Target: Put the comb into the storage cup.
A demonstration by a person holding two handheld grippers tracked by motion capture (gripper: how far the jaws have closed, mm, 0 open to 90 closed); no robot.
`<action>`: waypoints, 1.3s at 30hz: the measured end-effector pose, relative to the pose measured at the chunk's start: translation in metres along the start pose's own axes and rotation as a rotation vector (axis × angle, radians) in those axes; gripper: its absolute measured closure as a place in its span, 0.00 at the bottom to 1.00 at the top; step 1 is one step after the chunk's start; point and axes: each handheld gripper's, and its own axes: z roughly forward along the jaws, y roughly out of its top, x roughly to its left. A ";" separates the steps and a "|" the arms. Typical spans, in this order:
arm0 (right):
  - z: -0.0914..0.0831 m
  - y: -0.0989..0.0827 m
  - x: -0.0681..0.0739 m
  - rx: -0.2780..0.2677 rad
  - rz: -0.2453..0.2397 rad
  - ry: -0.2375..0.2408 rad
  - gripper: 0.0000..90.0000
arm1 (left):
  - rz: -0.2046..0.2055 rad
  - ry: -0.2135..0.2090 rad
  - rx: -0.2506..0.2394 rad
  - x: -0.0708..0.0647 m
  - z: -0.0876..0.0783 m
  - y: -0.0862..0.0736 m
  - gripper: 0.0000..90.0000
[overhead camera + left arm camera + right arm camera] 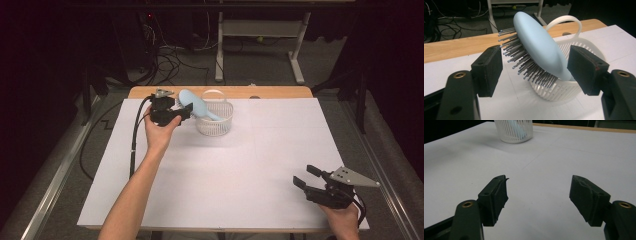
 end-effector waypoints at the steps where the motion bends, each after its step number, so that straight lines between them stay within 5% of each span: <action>1: 0.000 0.000 0.000 0.001 0.000 0.000 0.35 | 0.002 -0.001 -0.002 0.000 -0.001 0.000 0.33; 39: -0.001 0.000 0.000 -0.004 0.000 -0.003 0.35 | 0.068 0.010 -0.039 0.006 -0.022 -0.006 0.32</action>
